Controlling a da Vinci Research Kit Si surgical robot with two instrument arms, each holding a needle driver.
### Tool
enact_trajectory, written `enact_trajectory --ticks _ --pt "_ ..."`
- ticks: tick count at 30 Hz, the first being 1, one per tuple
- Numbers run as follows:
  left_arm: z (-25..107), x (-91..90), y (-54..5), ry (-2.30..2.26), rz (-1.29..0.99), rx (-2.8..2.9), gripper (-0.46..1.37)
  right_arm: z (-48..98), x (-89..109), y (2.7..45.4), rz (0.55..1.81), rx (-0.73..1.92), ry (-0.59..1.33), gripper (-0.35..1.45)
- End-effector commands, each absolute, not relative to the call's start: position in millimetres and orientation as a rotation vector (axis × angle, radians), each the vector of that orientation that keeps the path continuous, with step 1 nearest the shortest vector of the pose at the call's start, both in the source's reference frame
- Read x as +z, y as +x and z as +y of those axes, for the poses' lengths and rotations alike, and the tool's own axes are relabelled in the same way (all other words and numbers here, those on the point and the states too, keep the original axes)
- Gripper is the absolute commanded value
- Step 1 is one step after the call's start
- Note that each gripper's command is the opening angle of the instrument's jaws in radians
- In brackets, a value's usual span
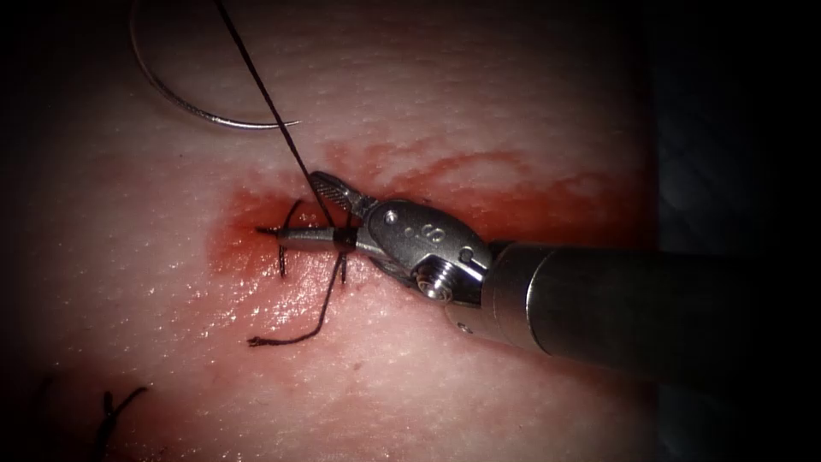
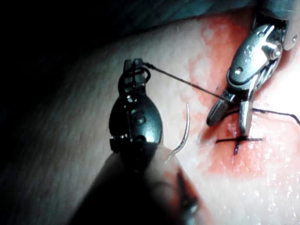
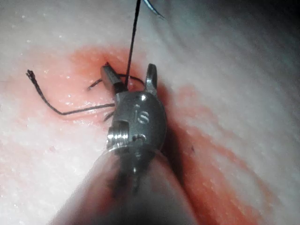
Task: Wound Closure
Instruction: With the right suturecutter, cut the long suture end
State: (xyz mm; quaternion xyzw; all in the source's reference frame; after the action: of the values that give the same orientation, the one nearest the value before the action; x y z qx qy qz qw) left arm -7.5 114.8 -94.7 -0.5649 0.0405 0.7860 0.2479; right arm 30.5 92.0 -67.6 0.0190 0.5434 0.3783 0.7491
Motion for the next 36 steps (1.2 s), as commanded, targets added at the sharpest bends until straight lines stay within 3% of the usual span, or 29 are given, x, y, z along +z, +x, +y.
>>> enact_trajectory --ticks 1,19,24,26,27,28,36 --pt "114.7 -94.7 -7.6 -1.544 0.106 2.144 -0.35 91.9 -67.5 30.9 1.188 0.826 0.039 1.08" --pt "114.5 -95.2 -8.0 -1.548 0.110 2.152 -0.35 92.2 -67.2 33.1 1.197 0.814 0.045 1.02" --pt "114.4 -95.6 -8.3 -1.553 0.110 2.153 -0.35 92.1 -67.1 33.2 1.200 0.802 0.059 0.79" --pt "114.3 -95.7 -8.5 -1.555 0.108 2.153 -0.35 92.1 -67.1 33.2 1.205 0.796 0.066 0.56" --pt "114.3 -95.8 -8.6 -1.558 0.106 2.153 -0.35 92.1 -67.1 33.2 1.209 0.791 0.072 0.28" --pt "114.2 -95.8 -8.7 -1.558 0.106 2.152 -0.35 92.0 -67.2 33.2 1.214 0.785 0.078 -0.35" --pt "114.0 -95.9 -8.8 -1.561 0.109 2.157 -0.35 92.0 -67.3 33.1 1.202 0.772 0.100 -0.35"
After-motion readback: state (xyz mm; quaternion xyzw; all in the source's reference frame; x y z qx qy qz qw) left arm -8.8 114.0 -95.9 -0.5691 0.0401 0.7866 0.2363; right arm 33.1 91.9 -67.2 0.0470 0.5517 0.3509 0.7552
